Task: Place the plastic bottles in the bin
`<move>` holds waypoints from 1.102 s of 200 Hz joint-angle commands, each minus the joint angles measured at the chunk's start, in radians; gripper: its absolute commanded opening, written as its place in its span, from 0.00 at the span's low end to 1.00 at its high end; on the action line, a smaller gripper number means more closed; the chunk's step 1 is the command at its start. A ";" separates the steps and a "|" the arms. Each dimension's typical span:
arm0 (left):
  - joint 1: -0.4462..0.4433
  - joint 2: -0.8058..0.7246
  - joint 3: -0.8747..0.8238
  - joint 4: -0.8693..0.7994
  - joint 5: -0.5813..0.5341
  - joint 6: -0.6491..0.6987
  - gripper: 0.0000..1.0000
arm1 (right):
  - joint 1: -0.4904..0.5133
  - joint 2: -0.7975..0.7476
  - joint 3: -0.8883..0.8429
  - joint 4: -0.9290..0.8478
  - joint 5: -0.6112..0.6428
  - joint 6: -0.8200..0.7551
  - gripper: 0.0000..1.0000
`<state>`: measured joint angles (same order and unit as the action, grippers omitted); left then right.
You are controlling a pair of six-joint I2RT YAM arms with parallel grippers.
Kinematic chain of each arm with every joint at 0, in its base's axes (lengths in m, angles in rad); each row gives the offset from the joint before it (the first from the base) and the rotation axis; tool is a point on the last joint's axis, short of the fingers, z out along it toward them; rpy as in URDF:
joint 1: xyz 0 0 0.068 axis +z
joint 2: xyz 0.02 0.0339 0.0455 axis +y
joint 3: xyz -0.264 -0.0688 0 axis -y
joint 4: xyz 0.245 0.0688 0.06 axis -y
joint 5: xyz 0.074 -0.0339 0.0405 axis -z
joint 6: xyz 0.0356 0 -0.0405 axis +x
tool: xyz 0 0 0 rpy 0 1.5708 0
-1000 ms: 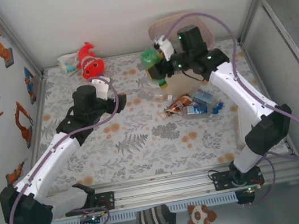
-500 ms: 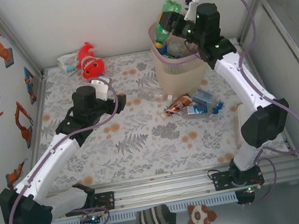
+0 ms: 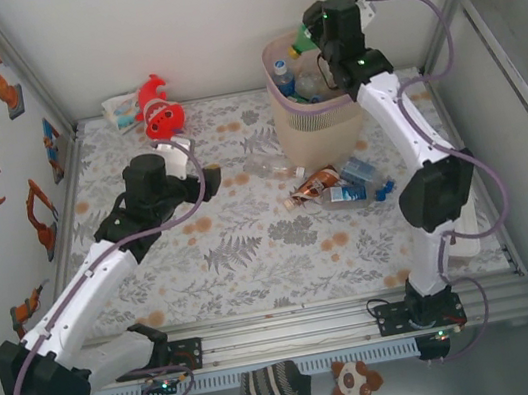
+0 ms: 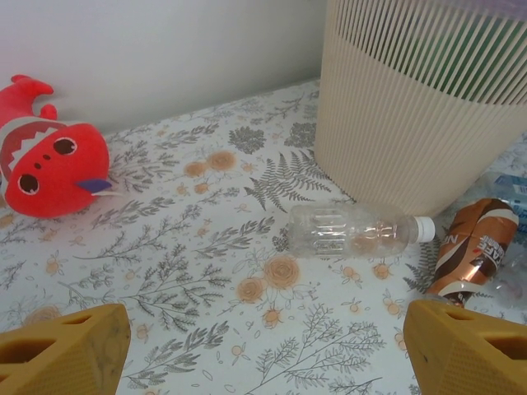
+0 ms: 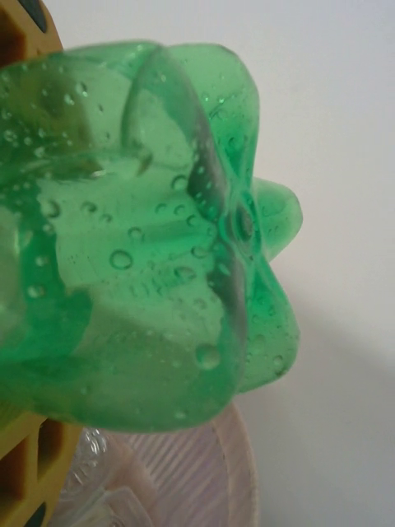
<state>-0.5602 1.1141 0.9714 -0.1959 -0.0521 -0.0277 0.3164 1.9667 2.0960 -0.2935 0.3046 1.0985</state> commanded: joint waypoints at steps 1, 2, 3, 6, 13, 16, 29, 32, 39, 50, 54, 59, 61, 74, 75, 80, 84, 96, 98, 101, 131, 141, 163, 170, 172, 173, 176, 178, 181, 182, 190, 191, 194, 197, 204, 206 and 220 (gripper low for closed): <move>0.009 -0.030 -0.015 0.004 0.016 -0.018 0.86 | -0.002 0.067 0.078 -0.073 0.107 0.097 0.37; 0.009 -0.031 -0.016 0.004 0.016 -0.018 0.85 | -0.001 0.071 0.082 -0.075 0.107 0.099 0.37; 0.008 -0.031 -0.016 0.004 0.015 -0.019 0.85 | -0.002 0.074 0.084 -0.077 0.107 0.102 0.37; 0.008 -0.033 -0.018 0.004 0.016 -0.019 0.85 | -0.001 0.083 0.091 -0.081 0.109 0.105 0.37; 0.008 -0.040 -0.022 0.003 0.012 -0.021 0.85 | -0.001 0.101 0.104 -0.085 0.112 0.118 0.38; 0.008 -0.041 -0.024 0.003 0.010 -0.021 0.85 | -0.002 0.108 0.107 -0.084 0.114 0.123 0.38; 0.009 -0.052 -0.033 0.005 0.007 -0.025 0.85 | -0.003 0.138 0.117 -0.071 0.125 0.137 0.38; 0.008 -0.053 -0.036 0.005 0.008 -0.027 0.85 | -0.003 0.147 0.122 -0.070 0.127 0.139 0.38; 0.008 -0.057 -0.040 0.006 0.009 -0.030 0.85 | -0.004 0.168 0.139 -0.071 0.128 0.144 0.39; 0.008 -0.062 -0.049 0.008 0.011 -0.037 0.85 | -0.005 0.202 0.173 -0.090 0.125 0.159 0.39; 0.009 -0.064 -0.051 0.010 0.011 -0.040 0.85 | -0.006 0.213 0.181 -0.095 0.126 0.161 0.39; 0.008 -0.065 -0.054 0.009 0.009 -0.042 0.85 | -0.006 0.226 0.193 -0.100 0.125 0.161 0.39; 0.007 -0.065 -0.055 0.009 0.009 -0.042 0.85 | -0.005 0.231 0.196 -0.102 0.125 0.162 0.39; 0.007 -0.068 -0.059 0.012 0.005 -0.047 0.85 | -0.006 0.253 0.202 -0.108 0.125 0.196 0.40; 0.007 -0.069 -0.060 0.014 0.004 -0.047 0.85 | -0.006 0.255 0.202 -0.108 0.124 0.199 0.40; 0.007 -0.069 -0.061 0.014 0.003 -0.048 0.85 | -0.006 0.263 0.202 -0.108 0.122 0.208 0.41; 0.006 -0.070 -0.062 0.016 0.002 -0.048 0.85 | -0.006 0.270 0.202 -0.110 0.120 0.215 0.41; 0.007 -0.070 -0.062 0.019 0.000 -0.049 0.85 | -0.006 0.287 0.201 -0.114 0.115 0.233 0.43; 0.007 -0.070 -0.062 0.019 0.000 -0.050 0.85 | -0.007 0.289 0.201 -0.115 0.112 0.236 0.43; 0.006 -0.068 -0.060 0.019 0.000 -0.050 0.85 | -0.006 0.292 0.201 -0.117 0.110 0.239 0.44; 0.006 -0.071 -0.063 0.022 -0.011 -0.049 0.85 | -0.007 0.293 0.203 -0.142 0.117 0.251 0.63; 0.007 -0.070 -0.063 0.025 -0.014 -0.050 0.85 | -0.007 0.281 0.203 -0.145 0.131 0.245 0.66; 0.007 -0.069 -0.060 0.030 -0.018 -0.048 0.85 | -0.013 0.244 0.209 -0.166 0.160 0.220 0.76; 0.007 -0.068 -0.059 0.031 -0.019 -0.049 0.85 | -0.016 0.231 0.210 -0.179 0.164 0.219 0.77; 0.008 -0.068 -0.059 0.033 -0.020 -0.048 0.85 | -0.018 0.226 0.208 -0.182 0.165 0.219 0.77; 0.007 -0.068 -0.059 0.033 -0.020 -0.048 0.85 | -0.018 0.224 0.208 -0.183 0.166 0.219 0.78; 0.009 -0.066 -0.059 0.033 -0.021 -0.048 0.85 | -0.020 0.219 0.208 -0.188 0.167 0.220 0.78; 0.009 -0.066 -0.059 0.034 -0.021 -0.049 0.85 | -0.020 0.215 0.207 -0.191 0.168 0.221 0.78; 0.007 -0.065 -0.059 0.035 -0.022 -0.048 0.85 | -0.022 0.209 0.207 -0.194 0.168 0.221 0.79; 0.007 -0.065 -0.059 0.035 -0.022 -0.049 0.85 | -0.023 0.206 0.206 -0.195 0.168 0.221 0.79; 0.007 -0.065 -0.059 0.039 -0.022 -0.050 0.85 | -0.023 0.188 0.203 -0.206 0.171 0.219 0.79; 0.008 -0.064 -0.059 0.040 -0.022 -0.050 0.85 | -0.023 0.187 0.203 -0.207 0.171 0.219 0.79; 0.007 -0.063 -0.060 0.041 -0.022 -0.051 0.85 | -0.023 0.181 0.202 -0.209 0.172 0.219 0.79; 0.007 -0.062 -0.060 0.043 -0.022 -0.052 0.85 | -0.023 0.174 0.201 -0.213 0.172 0.219 0.80; 0.007 -0.059 -0.060 0.048 -0.022 -0.053 0.85 | -0.023 0.157 0.198 -0.219 0.171 0.217 0.80; 0.007 -0.059 -0.060 0.048 -0.022 -0.053 0.85 | -0.024 0.153 0.196 -0.221 0.171 0.217 0.80; 0.007 -0.053 -0.059 0.054 -0.020 -0.056 0.85 | -0.024 0.119 0.178 -0.223 0.178 0.211 0.80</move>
<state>-0.5556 1.0634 0.9203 -0.1783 -0.0643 -0.0635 0.3031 2.1937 2.2841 -0.4751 0.4137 1.3090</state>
